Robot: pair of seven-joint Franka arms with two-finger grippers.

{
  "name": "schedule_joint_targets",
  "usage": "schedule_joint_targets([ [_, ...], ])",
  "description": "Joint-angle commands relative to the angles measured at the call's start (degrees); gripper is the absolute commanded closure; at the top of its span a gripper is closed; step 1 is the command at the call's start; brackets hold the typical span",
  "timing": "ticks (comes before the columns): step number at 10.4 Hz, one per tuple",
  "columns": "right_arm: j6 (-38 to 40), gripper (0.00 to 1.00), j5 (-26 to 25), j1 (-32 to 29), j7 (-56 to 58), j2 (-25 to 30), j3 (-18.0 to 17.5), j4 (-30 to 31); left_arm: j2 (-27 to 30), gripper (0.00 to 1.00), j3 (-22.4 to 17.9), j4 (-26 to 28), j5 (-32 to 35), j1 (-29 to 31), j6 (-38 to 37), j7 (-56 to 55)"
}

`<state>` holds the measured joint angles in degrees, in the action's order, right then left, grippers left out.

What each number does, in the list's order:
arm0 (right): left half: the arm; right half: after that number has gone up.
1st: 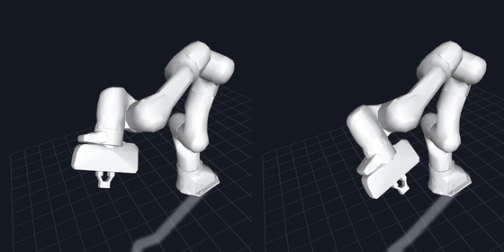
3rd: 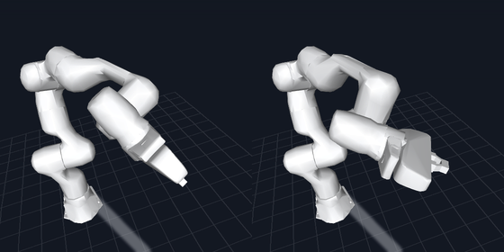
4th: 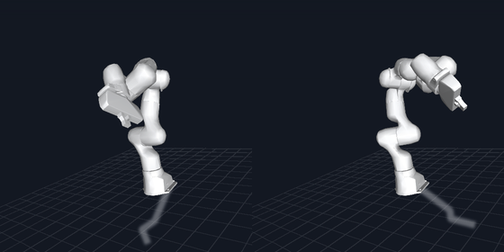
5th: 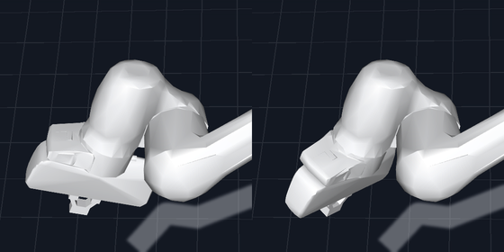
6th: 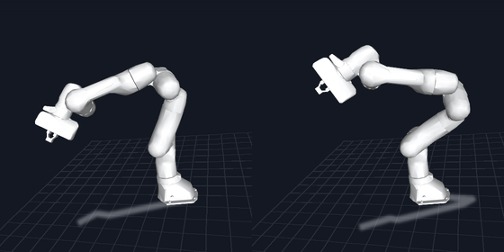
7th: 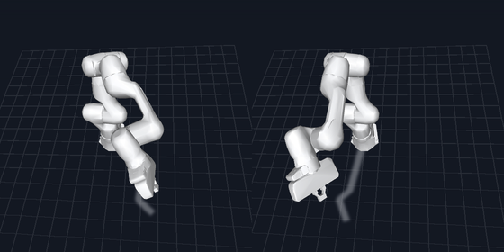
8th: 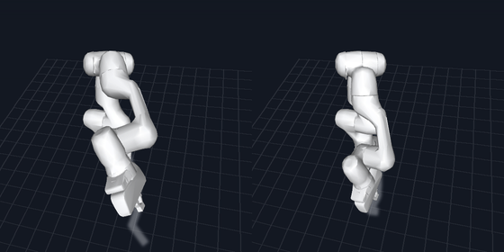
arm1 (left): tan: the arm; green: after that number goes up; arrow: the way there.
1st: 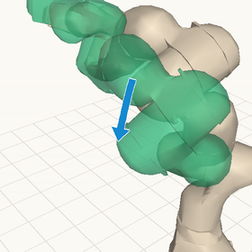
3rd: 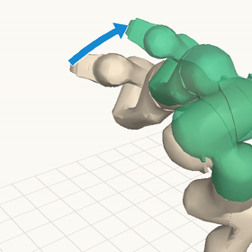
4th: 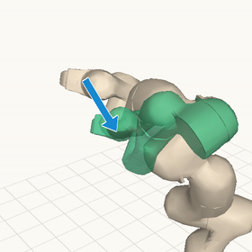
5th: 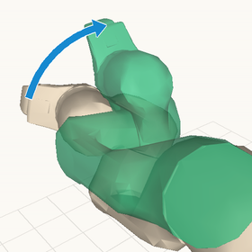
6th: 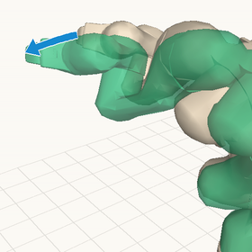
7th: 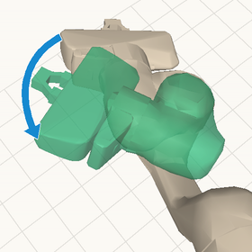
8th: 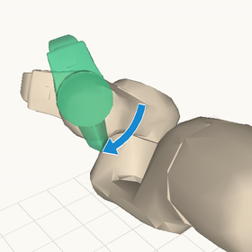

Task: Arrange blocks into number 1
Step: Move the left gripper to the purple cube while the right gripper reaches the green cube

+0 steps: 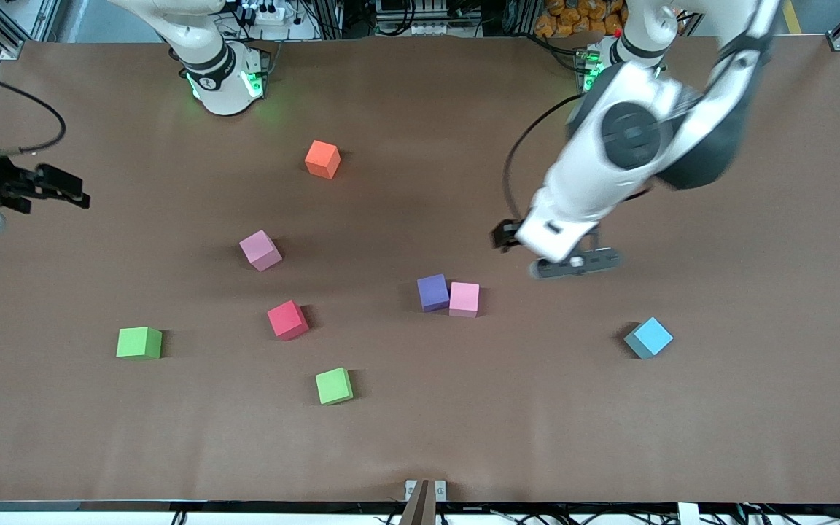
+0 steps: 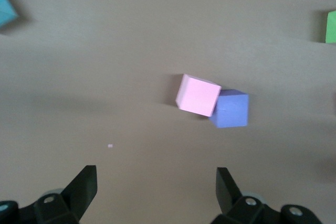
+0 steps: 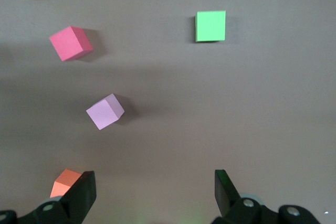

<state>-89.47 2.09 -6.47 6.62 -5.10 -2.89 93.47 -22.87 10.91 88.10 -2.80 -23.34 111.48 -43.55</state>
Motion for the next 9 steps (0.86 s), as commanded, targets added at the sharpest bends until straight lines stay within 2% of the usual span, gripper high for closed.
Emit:
schedule_joint_targets([
  [1, -3.1, 0.0, 1.1, -0.8, 1.5, -8.2, -0.2, -2.0, -11.0, 0.0, -6.9, -9.1, -1.2, -9.5, 2.8, -4.9],
  [3, -7.9, 0.0, 1.2, 1.3, 2.4, -13.1, -0.6, -1.8, -16.7, 0.0, -11.2, -10.2, -1.6, -14.6, 9.1, -5.2],
  [4, -8.6, 0.0, 1.2, 3.6, 2.3, -15.1, -0.6, -1.7, -18.8, 0.0, -11.7, -10.2, -2.0, -16.0, 11.9, -5.1],
  [6, -10.4, 0.0, 1.1, 6.5, 3.6, -17.8, -0.5, -1.7, -21.9, 0.0, -15.3, -10.3, -6.8, -19.6, 16.4, -6.3],
  [8, -16.2, 0.0, 0.3, 5.1, 6.4, -22.3, -0.2, -2.1, -23.0, 0.0, -16.7, -10.2, -7.6, -21.1, 16.7, -6.2],
  [9, -18.9, 0.0, 0.1, 2.3, 6.5, -24.1, -0.2, -2.8, -23.2, 0.0, -16.6, -10.2, -7.6, -21.1, 16.7, -6.3],
])
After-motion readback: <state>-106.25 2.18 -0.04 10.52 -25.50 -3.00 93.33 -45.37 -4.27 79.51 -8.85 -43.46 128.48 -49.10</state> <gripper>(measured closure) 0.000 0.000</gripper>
